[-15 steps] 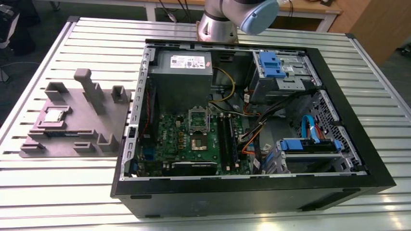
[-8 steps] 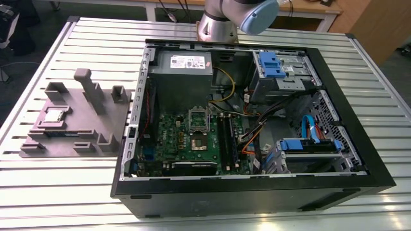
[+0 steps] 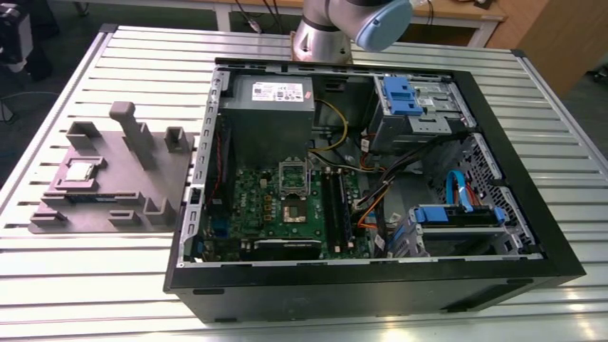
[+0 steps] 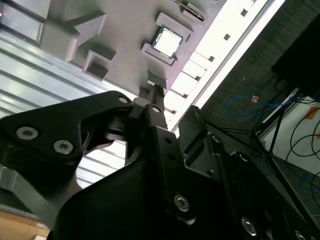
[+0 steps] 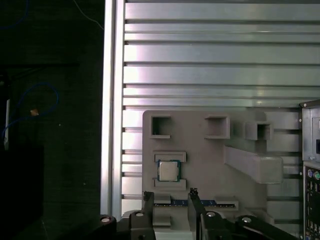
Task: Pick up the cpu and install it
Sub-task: 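Pick up the cpu and move it towards the insertion slot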
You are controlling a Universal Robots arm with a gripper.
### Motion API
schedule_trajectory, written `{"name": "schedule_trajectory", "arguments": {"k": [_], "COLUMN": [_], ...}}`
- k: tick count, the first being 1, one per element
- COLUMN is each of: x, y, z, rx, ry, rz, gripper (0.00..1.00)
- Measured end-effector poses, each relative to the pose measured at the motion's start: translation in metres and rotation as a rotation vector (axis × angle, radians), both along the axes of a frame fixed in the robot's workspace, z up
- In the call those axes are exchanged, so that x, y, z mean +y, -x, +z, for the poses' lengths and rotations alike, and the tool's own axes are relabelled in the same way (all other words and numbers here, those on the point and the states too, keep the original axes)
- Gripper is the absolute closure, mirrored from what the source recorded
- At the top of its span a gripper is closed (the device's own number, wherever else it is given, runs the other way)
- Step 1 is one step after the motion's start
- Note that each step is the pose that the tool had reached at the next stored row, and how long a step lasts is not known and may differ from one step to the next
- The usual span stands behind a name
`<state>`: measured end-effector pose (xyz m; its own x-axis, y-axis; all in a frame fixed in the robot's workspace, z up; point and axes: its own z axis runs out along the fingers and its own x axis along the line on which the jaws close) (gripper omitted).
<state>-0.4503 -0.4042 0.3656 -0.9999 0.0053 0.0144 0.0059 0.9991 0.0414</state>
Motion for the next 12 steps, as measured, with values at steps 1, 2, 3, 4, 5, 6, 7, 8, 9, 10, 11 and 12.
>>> {"name": "schedule_trajectory", "arguments": {"k": [1,2,3,4,5,6,7,8,9,10,11,12], "x": [0.0000,0.0000,0.0000,0.0000,0.0000,0.0000,0.0000,0.0000,0.0000,0.0000,0.0001,0.0001], "y": [0.0000,0.0001,0.0001,0.0001,0.0001,0.0001,0.0001,0.0002,0.0002,0.0002,0.0002,0.0002], "z": [0.0000,0.0000,0.0000,0.0000,0.0000,0.0000,0.0000,0.0000,-0.0001,-0.0004,-0.0010,-0.0014], "rx": [0.0000,0.0000,0.0000,0.0000,0.0000,0.0000,0.0000,0.0000,0.0000,0.0001,0.0002,0.0003], "ry": [0.0000,0.0000,0.0000,0.0000,0.0000,0.0000,0.0000,0.0003,0.0011,0.0018,0.0023,0.0025], "rz": [0.000,0.000,0.000,0.000,0.000,0.000,0.000,0.000,0.001,0.008,0.022,0.040], "gripper": [0.59,0.59,0.53,0.47,0.42,0.42,0.36,0.36,0.29,0.29,0.29,0.29]}}
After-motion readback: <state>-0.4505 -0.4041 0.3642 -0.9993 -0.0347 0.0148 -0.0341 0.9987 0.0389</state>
